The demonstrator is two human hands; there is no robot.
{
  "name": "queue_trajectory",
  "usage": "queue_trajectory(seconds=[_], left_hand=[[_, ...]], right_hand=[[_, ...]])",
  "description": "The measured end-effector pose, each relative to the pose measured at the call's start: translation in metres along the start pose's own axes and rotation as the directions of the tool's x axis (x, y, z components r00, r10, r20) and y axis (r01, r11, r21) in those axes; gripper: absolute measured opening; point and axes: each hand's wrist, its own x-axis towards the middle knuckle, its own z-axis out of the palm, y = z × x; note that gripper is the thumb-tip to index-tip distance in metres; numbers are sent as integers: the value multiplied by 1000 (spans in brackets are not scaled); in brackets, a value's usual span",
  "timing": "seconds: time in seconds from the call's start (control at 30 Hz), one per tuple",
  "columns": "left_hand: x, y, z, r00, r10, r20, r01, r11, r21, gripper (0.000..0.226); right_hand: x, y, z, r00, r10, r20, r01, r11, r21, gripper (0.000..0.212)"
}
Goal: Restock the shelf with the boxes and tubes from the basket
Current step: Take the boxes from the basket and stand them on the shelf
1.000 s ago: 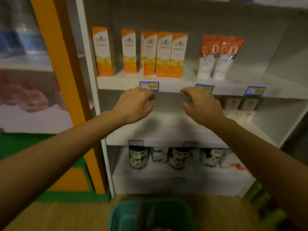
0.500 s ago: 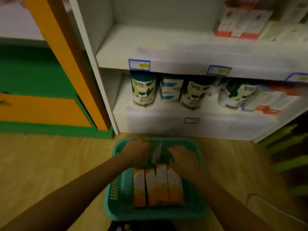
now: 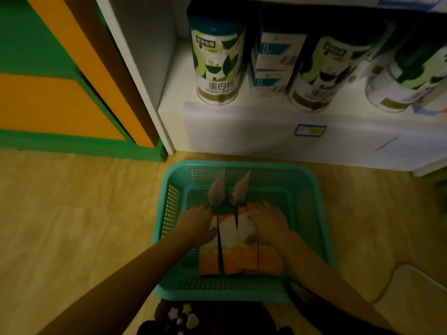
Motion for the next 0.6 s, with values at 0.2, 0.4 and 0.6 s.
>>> queue_trajectory(seconds=[0.2,0.4,0.6], left_hand=[[8,1,18,998,-59,31,61,997,-51,59],[17,-7,22,992,-63,108,85,974,-211,59],[16,-9,13,995,5,95,21,964,-264,53]], right_hand=[[3,-2,1,1000,-20,14,21,997,-67,94],[2,-4,7,1000,5,27,-1,993,-118,86],[-1,-2,4,998,-54,-19,53,996,-74,79]])
